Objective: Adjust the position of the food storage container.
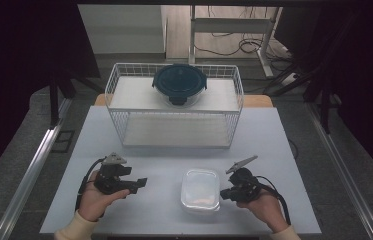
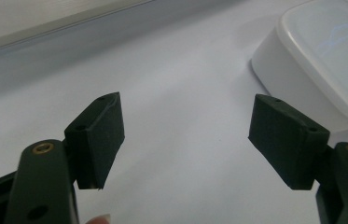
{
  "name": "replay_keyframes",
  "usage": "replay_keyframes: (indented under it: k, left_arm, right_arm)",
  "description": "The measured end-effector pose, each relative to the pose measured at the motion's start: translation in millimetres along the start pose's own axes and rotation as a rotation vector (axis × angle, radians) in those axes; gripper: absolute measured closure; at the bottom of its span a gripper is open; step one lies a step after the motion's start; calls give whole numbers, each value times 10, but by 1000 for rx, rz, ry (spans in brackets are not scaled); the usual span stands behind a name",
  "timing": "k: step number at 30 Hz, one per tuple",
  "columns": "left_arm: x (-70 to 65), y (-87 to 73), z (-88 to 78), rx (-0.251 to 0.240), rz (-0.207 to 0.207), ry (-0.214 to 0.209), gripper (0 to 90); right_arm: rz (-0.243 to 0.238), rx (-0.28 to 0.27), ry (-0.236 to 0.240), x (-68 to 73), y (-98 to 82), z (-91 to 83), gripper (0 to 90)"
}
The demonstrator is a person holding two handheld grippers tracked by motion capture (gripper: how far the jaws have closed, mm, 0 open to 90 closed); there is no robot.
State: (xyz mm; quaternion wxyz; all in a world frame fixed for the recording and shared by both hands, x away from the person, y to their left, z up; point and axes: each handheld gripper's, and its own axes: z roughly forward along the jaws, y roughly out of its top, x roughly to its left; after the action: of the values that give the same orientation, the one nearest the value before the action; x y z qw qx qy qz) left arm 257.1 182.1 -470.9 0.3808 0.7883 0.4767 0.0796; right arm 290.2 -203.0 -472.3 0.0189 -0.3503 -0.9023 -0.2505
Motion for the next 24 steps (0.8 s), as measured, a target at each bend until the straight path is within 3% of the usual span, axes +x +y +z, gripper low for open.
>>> replay_keyframes:
  k: [24]
  left_arm:
    - [20, -3, 9, 1, -3, 0, 258]
  right_arm:
    - [-56, -8, 46, 188, 395, 337, 894]
